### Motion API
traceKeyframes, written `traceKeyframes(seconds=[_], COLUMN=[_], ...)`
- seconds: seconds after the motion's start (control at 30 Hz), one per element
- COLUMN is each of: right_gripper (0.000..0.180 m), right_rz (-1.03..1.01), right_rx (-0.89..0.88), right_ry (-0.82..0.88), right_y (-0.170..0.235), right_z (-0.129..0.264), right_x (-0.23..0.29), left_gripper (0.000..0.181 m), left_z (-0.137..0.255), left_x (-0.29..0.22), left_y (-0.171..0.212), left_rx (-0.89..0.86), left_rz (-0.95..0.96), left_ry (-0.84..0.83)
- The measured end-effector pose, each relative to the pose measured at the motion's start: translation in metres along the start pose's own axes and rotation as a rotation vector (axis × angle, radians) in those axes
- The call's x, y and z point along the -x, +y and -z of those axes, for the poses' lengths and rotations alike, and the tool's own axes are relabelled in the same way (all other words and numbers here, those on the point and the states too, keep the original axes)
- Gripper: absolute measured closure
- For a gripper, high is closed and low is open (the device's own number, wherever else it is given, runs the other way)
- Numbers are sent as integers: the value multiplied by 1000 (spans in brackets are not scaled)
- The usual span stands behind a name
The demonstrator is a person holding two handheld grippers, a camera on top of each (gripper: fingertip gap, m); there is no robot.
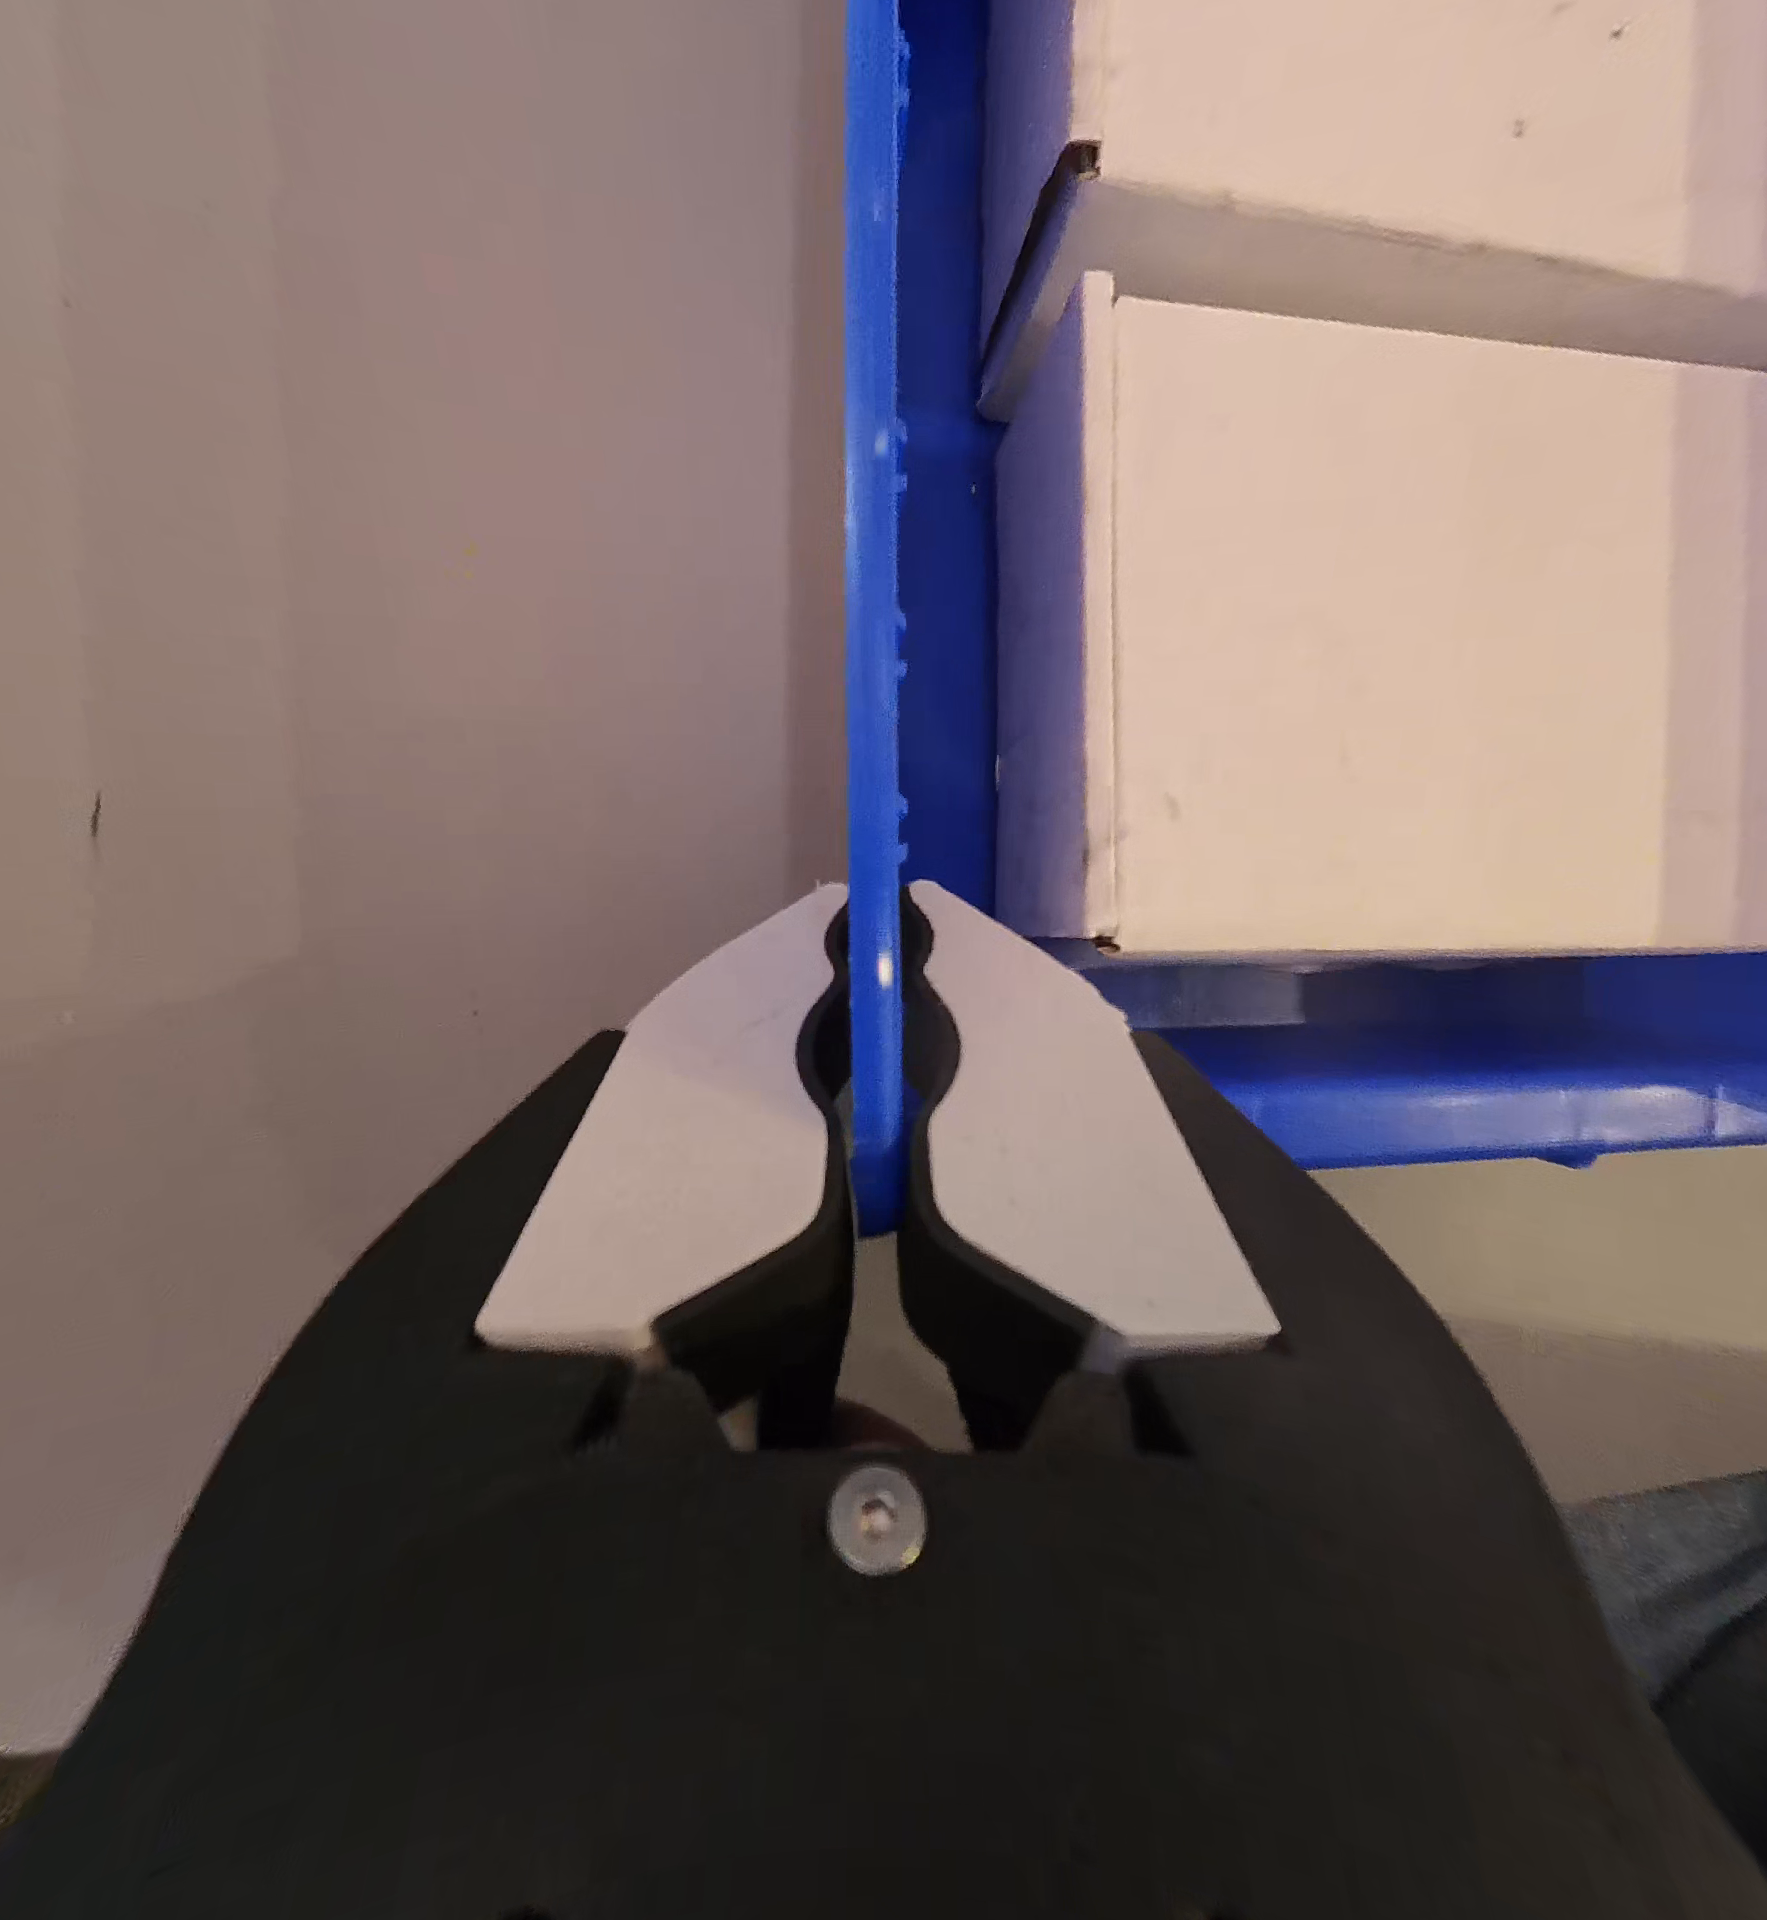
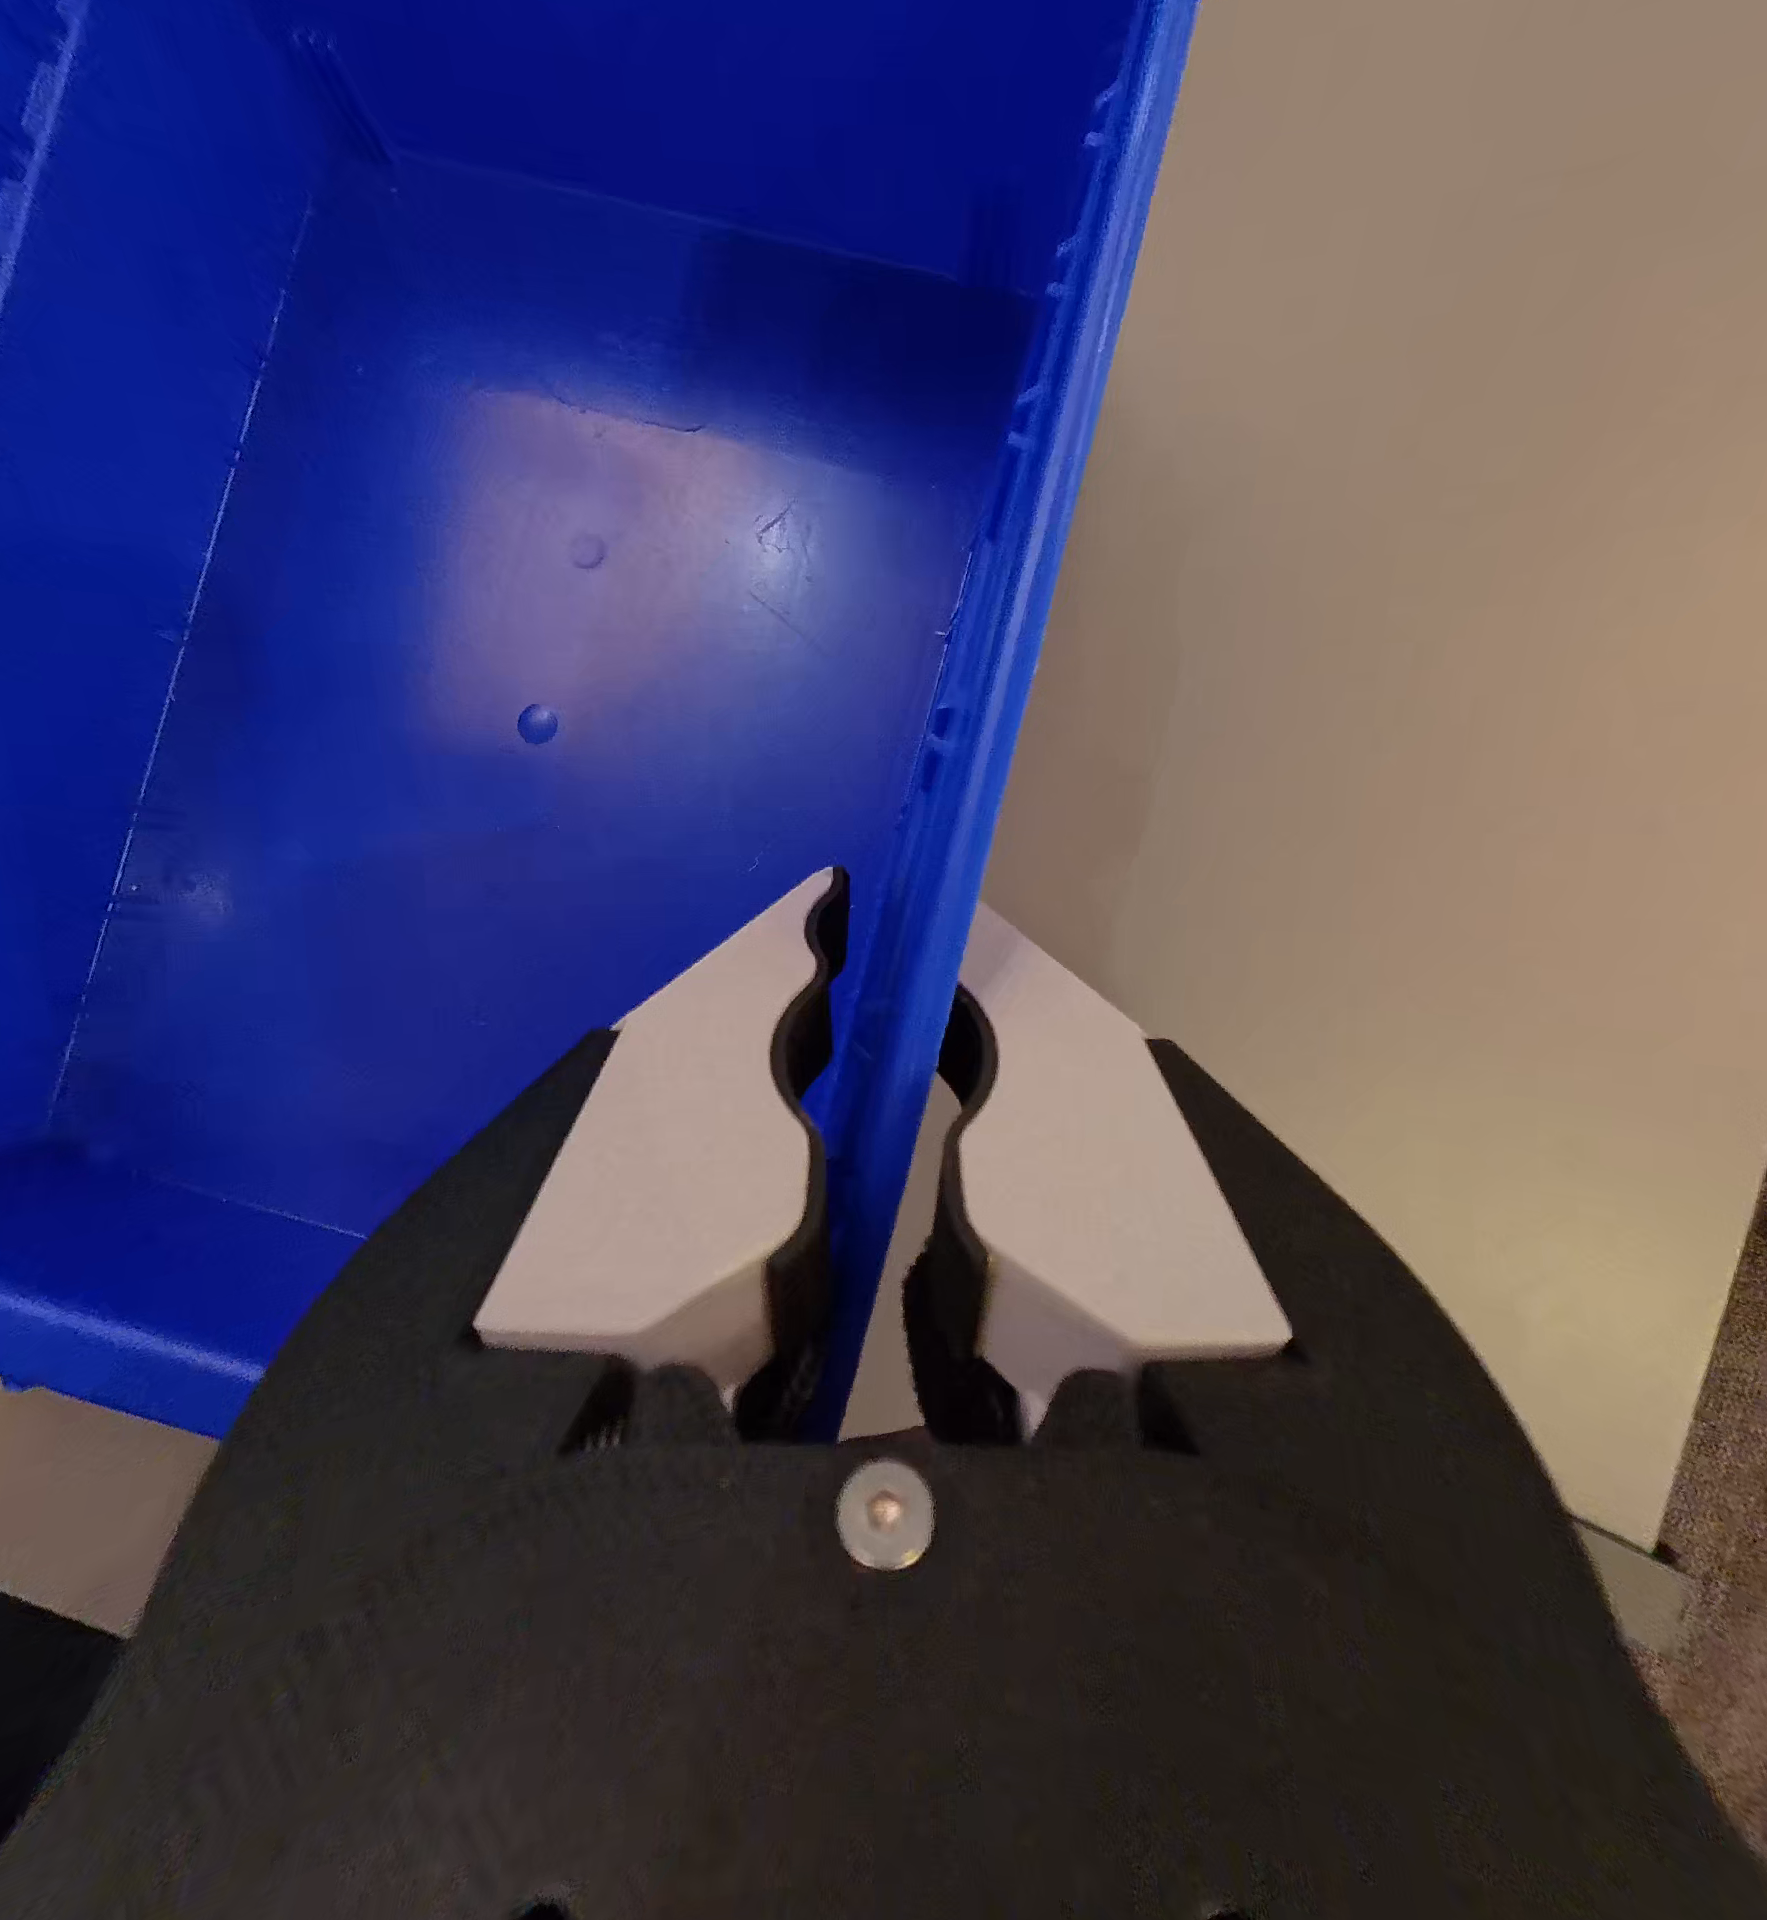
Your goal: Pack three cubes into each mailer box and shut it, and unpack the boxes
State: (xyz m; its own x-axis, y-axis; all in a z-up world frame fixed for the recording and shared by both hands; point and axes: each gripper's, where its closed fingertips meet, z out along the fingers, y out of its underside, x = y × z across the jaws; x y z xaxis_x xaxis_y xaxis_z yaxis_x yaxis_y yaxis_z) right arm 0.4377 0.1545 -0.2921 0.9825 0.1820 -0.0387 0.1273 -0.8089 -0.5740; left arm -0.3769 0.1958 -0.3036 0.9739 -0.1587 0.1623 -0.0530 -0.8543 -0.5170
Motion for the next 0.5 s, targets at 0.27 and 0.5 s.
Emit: traceKeyframes(seconds=[0.27,0.5], right_gripper=[169,145], right_rz=[-12,-4], right_rx=[8,-5], right_ry=[8,15], right_y=[-7,-10], right_z=[-5,-6], right_x=[-17,-17], left_gripper=[177,172], left_z=[6,4], left_x=[7,4], left_y=[8,3], left_rx=[-22,-59], left_rz=[48,59], left_ry=[-13,31])
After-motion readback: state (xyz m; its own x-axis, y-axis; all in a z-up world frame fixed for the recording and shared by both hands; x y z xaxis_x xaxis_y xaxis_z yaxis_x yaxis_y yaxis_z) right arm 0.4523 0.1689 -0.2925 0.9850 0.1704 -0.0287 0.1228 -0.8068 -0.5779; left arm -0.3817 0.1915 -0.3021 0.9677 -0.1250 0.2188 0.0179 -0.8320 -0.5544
